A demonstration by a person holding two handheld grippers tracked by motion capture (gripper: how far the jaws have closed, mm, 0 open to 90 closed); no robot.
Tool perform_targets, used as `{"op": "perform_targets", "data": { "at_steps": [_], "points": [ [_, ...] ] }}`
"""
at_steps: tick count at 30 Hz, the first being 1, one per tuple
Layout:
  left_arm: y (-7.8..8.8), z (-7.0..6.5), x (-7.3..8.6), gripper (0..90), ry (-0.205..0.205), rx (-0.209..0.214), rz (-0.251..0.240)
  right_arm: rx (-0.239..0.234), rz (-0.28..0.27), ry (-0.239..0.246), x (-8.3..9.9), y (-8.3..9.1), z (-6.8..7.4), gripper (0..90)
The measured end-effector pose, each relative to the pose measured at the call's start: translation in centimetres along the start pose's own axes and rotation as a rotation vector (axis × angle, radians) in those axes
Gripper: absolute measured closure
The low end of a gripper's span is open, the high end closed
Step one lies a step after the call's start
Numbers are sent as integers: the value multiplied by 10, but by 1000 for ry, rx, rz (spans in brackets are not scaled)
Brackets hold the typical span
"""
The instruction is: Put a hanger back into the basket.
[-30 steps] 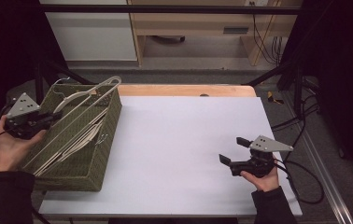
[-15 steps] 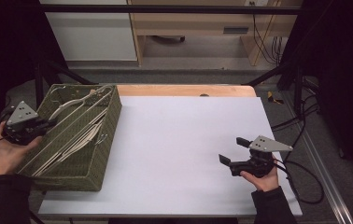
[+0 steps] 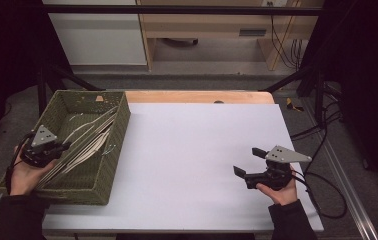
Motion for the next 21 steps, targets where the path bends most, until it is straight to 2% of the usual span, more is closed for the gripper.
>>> {"op": "perform_targets", "data": {
  "at_steps": [3, 8, 11, 15, 17, 21],
  "points": [
    [-4, -2, 3, 822, 3, 12, 43, 2, -1, -4, 0, 0, 0, 85],
    [-6, -6, 3, 779, 33, 74, 91, 2, -4, -8, -1, 1, 0, 85],
    [-6, -11, 2, 761, 47, 93, 94, 2, -3, -6, 0, 0, 0, 86],
    [1, -15, -3, 730, 56, 137, 62, -2, -3, -3, 0, 0, 1, 85],
    [6, -18, -6, 718, 53, 147, 42, -1, -3, -1, 0, 0, 0, 85],
    [26, -27, -18, 697, 59, 185, -58, -2, -3, -1, 0, 0, 1, 85]
  ]
}}
Point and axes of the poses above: each handheld gripper's, and its own axes: y roughly backward along the jaws, x roughly out of its underside, z roughly to its left, the point moved 4 cm from there along -y, roughly forward along the jaws, and after that the axes turned 15 degrees about y, right-handed, at the moved point
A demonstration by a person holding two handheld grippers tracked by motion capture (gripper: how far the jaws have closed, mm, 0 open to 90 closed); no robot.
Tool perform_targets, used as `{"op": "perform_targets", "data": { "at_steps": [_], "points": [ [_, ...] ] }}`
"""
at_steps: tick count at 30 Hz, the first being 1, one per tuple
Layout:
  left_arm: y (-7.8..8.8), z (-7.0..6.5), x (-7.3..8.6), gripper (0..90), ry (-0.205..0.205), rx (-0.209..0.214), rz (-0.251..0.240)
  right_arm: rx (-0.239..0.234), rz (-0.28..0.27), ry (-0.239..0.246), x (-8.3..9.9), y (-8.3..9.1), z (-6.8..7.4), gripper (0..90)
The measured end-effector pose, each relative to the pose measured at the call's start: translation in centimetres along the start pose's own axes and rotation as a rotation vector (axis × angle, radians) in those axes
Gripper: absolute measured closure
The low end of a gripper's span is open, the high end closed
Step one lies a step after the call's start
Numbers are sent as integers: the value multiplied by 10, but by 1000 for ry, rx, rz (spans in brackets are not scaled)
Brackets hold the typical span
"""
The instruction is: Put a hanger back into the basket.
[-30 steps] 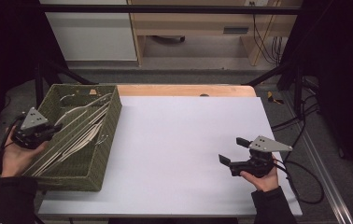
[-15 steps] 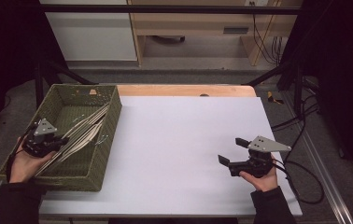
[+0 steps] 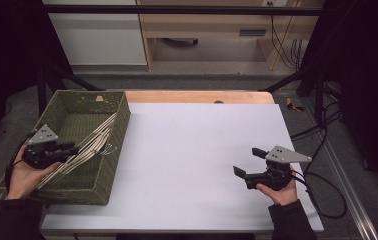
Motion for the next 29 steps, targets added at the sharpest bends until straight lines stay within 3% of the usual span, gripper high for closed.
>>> {"op": "perform_targets", "data": {
  "at_steps": [3, 6, 7, 8, 14, 19, 23, 29],
  "points": [
    [11, -12, -9, 657, 4, 21, -76, 0, 0, -1, 0, 0, 0, 85],
    [18, -25, -16, 526, 11, 34, -147, 3, -2, -9, 0, 0, 0, 85],
    [20, -31, -18, 464, 19, 40, -174, 4, -5, -9, -1, 0, 0, 85],
    [21, -34, -20, 464, 27, 46, -192, 4, -5, -9, -1, 0, 0, 85],
    [26, -67, -34, 262, 102, 113, -328, 6, -12, -6, -1, 2, 0, 82],
    [19, -92, -37, 120, 110, 132, -359, 12, -30, -4, -2, 4, -1, 80],
    [8, -111, -35, 96, 121, 153, -366, 18, -38, -7, -3, 5, -1, 78],
    [-8, -123, -27, 89, 127, 167, -354, 32, -55, -14, -3, 8, -3, 76]
  ]
}}
Point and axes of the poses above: each handheld gripper's, and its own axes: y roughly backward along the jaws, x roughly out of its underside, z roughly to its left, the point moved 4 cm from there along -y, roughly forward along the jaws, and after that the axes turned 15 degrees about y, right-handed, at the moved point
